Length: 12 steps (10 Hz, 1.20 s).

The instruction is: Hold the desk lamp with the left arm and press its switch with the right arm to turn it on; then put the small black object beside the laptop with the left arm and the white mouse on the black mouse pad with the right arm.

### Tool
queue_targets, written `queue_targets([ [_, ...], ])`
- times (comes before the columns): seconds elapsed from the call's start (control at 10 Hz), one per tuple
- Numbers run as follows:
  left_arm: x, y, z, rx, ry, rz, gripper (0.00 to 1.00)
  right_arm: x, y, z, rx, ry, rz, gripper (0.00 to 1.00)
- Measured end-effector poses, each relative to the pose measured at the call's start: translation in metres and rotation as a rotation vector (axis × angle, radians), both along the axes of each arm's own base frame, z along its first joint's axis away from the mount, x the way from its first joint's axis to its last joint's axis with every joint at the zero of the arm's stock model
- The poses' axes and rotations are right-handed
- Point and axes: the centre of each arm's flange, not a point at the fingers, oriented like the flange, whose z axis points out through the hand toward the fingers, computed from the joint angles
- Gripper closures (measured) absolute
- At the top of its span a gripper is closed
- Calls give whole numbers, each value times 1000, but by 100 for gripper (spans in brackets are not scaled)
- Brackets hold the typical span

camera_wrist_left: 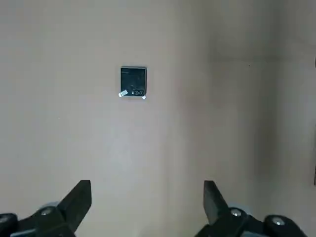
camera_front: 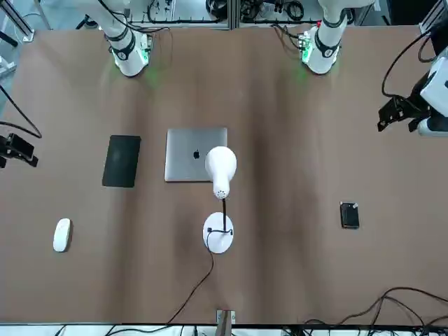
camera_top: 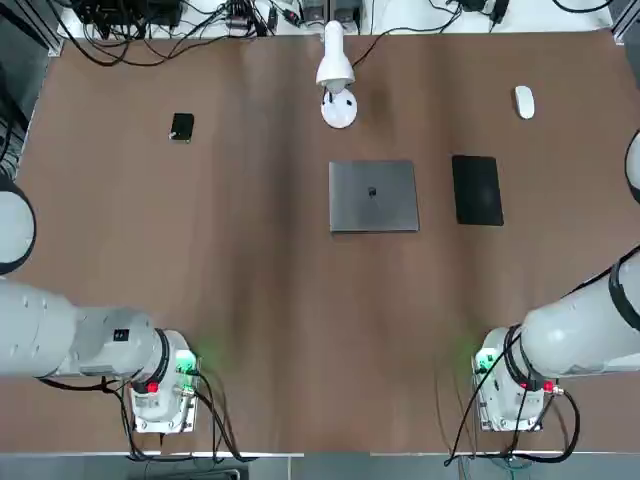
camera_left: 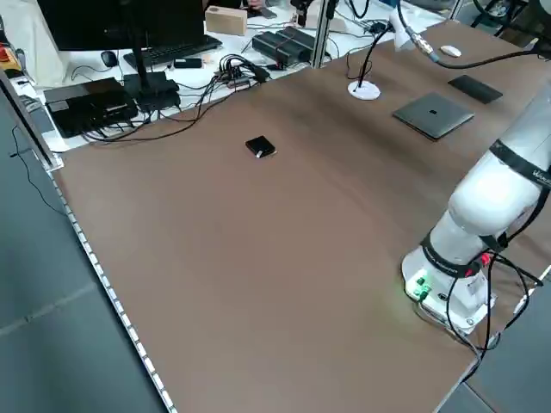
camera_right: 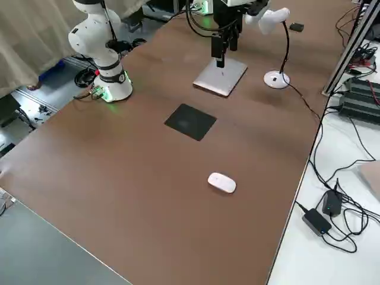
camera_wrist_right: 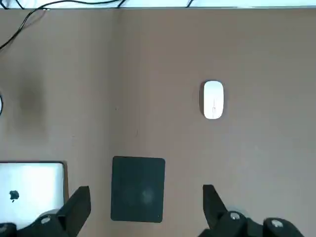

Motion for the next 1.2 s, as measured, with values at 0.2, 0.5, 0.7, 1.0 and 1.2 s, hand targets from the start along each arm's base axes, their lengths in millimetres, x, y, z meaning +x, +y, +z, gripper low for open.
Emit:
queue_targets([
  [0.2, 1, -1, -3, -4, 10, -17, 1, 4, 11, -16, 5, 31, 17, 0],
  [0.5, 16, -37, -36, -5, 63, -215, 3, 26, 80, -64, 12, 82, 80, 0],
  [0.7, 42, -88, -76, -15, 52, -350, 2, 39, 137, -100, 153, 101, 55, 0],
  [1.0, 82, -166, -156, -57, -24, -454, 0, 72, 227, -190, 403, 65, -52, 3],
  [1.2, 101, -195, -210, -82, -79, -476, 0, 75, 309, -246, 401, 7, -128, 12],
])
